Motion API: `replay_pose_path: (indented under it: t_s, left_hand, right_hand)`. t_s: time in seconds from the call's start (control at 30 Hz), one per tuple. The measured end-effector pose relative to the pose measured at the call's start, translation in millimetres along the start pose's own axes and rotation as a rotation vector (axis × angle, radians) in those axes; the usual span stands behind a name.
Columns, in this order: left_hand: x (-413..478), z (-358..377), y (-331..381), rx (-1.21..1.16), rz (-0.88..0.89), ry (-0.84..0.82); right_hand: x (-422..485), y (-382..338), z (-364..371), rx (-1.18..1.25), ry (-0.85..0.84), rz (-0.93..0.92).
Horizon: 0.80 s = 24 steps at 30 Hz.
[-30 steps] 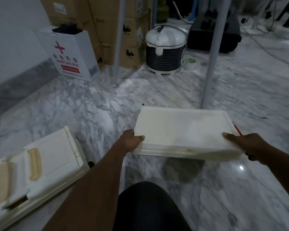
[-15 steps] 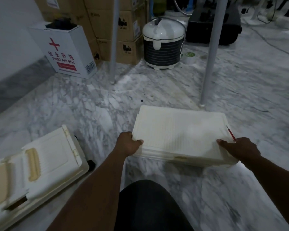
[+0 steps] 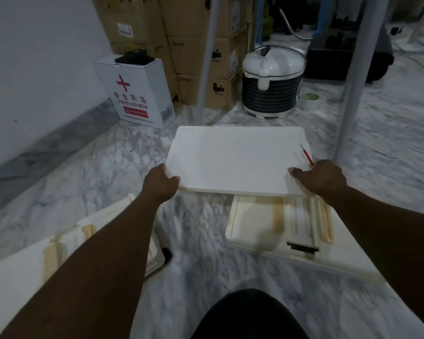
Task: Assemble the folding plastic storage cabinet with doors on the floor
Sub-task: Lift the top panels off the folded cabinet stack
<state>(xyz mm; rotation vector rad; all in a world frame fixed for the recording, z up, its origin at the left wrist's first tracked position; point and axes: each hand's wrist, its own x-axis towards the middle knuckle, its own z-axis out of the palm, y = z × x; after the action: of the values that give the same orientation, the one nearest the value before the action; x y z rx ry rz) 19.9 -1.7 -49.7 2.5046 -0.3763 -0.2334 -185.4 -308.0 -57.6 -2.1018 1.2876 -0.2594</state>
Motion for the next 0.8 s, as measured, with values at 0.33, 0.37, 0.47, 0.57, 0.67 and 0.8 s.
replay_pose_path:
  t_s: [0.33, 0.37, 0.47, 0.57, 0.67, 0.8]
  left_hand:
    - [78.8, 28.2, -23.6, -0.095, -0.065, -0.046]
    - [85.6, 34.5, -26.2, -0.095, -0.072, -0.051]
    - [99.0, 51.5, -32.2, -0.076, -0.094, -0.042]
    - [109.1, 67.8, -42.1, -0.064, -0.120, -0.029]
    - [108.9, 80.1, -52.0, -0.035, -0.149, -0.063]
    - [104.4, 91.0, -60.8, 0.074, -0.160, -0.100]
  right_hand:
    - [97.6, -66.0, 48.8, -0.117, -0.053, -0.036]
    - [106.7, -67.3, 55.8, -0.127, -0.054, -0.033]
    - [130.3, -67.6, 78.8, -0.127, -0.070, -0.029]
    - [146.8, -61.3, 103.8, -0.154, -0.095, -0.022]
    - [150.2, -49.1, 123.2, -0.182, -0.115, -0.022]
    - [147.9, -30.1, 141.3, -0.236, -0.143, -0.016]
